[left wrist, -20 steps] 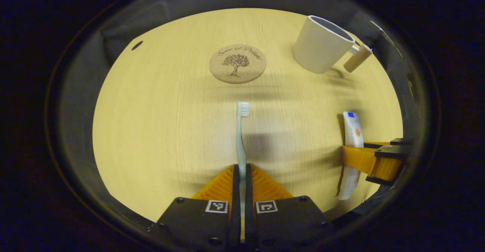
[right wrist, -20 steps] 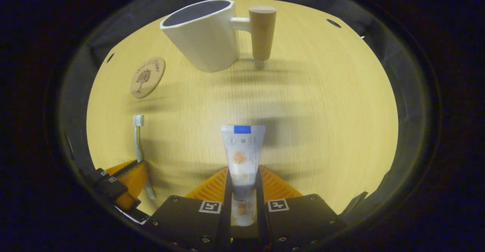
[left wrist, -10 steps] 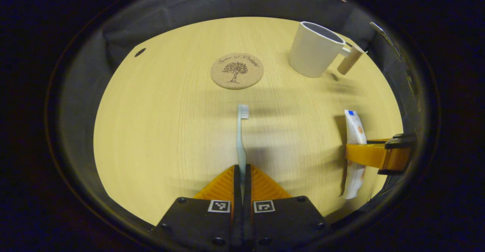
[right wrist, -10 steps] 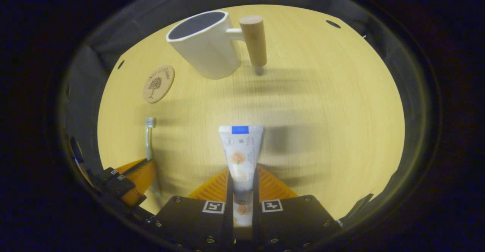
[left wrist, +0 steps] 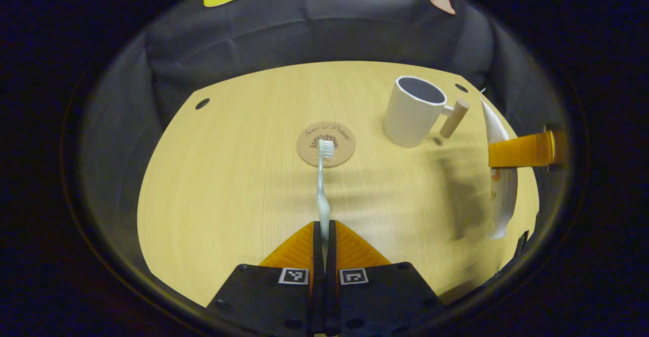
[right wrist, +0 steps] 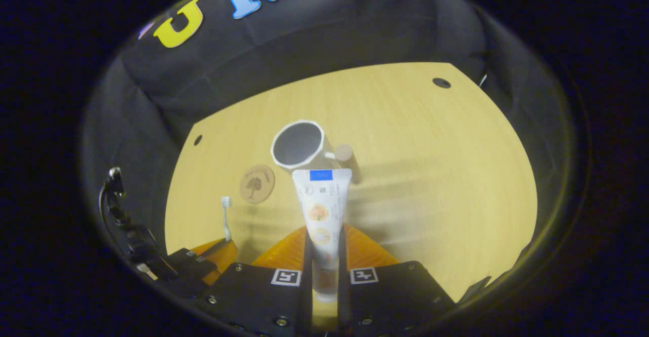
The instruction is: Put the toothbrush and toothpaste on the desktop into the cup, then pick up the cup and place it on the coaster on the desktop.
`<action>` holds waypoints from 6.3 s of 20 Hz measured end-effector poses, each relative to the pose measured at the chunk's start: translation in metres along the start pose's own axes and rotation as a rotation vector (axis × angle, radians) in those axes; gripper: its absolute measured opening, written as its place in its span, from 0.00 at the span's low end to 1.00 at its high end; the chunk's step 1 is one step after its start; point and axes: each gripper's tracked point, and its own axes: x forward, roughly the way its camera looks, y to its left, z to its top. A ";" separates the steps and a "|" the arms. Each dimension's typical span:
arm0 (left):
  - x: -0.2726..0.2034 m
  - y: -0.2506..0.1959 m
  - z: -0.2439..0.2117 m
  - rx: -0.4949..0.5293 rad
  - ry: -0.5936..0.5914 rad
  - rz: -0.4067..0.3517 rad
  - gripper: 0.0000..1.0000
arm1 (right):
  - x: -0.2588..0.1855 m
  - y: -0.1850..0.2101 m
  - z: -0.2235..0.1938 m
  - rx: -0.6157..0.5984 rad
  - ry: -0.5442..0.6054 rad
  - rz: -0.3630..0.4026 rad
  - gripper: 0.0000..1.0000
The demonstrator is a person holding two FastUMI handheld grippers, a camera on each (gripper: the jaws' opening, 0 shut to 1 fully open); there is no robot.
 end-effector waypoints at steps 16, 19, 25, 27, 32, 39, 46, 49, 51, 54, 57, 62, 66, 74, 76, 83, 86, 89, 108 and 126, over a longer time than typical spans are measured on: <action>-0.095 0.034 0.101 -0.074 -0.394 0.049 0.07 | 0.016 0.056 0.173 -0.115 -0.417 0.146 0.20; -0.124 0.056 0.100 -0.058 -0.435 0.109 0.09 | 0.039 0.054 0.180 -0.100 -0.415 0.136 0.20; -0.163 0.083 0.105 -0.090 -0.497 0.181 0.08 | 0.074 0.050 0.175 -0.159 -0.409 0.078 0.20; -0.168 0.085 0.104 -0.090 -0.506 0.189 0.08 | 0.080 0.048 0.174 -0.176 -0.410 0.058 0.21; -0.173 0.087 0.106 -0.095 -0.512 0.195 0.07 | 0.089 0.047 0.169 -0.153 -0.398 0.057 0.22; -0.175 0.079 0.104 -0.106 -0.526 0.175 0.07 | 0.081 0.038 0.150 -0.143 -0.362 0.033 0.35; -0.174 0.066 0.112 -0.112 -0.555 0.125 0.07 | 0.045 0.045 0.161 -0.134 -0.430 0.063 0.55; -0.174 0.048 0.126 -0.085 -0.581 0.086 0.07 | 0.019 0.042 0.173 -0.089 -0.483 0.081 0.62; -0.173 0.034 0.135 -0.066 -0.597 0.054 0.07 | 0.003 0.034 0.179 -0.070 -0.511 0.075 0.62; -0.171 0.011 0.146 -0.041 -0.620 0.002 0.07 | -0.016 0.015 0.180 -0.077 -0.533 0.040 0.62; -0.170 -0.015 0.163 -0.009 -0.654 -0.051 0.07 | -0.030 -0.004 0.172 -0.069 -0.540 0.013 0.62; -0.167 -0.067 0.200 0.064 -0.738 -0.142 0.07 | -0.047 -0.032 0.156 -0.020 -0.531 -0.018 0.62; -0.157 -0.112 0.222 0.104 -0.790 -0.216 0.07 | -0.058 -0.054 0.149 -0.002 -0.527 -0.050 0.62; -0.114 -0.179 0.252 0.121 -0.798 -0.293 0.07 | -0.071 -0.109 0.136 0.050 -0.497 -0.112 0.58; -0.101 -0.192 0.259 0.109 -0.795 -0.298 0.07 | -0.074 -0.124 0.134 0.058 -0.488 -0.124 0.62; -0.040 -0.196 0.259 0.065 -0.791 -0.204 0.07 | -0.082 -0.161 0.126 0.046 -0.442 -0.150 0.62; -0.018 -0.195 0.256 0.038 -0.778 -0.162 0.07 | -0.085 -0.170 0.121 0.037 -0.422 -0.154 0.62; -0.001 -0.192 0.252 0.020 -0.772 -0.107 0.07 | -0.088 -0.178 0.115 0.025 -0.402 -0.153 0.63; -0.005 -0.195 0.241 -0.010 -0.781 -0.048 0.16 | -0.103 -0.190 0.106 -0.001 -0.383 -0.130 0.62; -0.122 -0.111 0.196 -0.096 -0.800 -0.034 0.84 | -0.093 -0.103 0.089 -0.134 -0.400 -0.016 0.62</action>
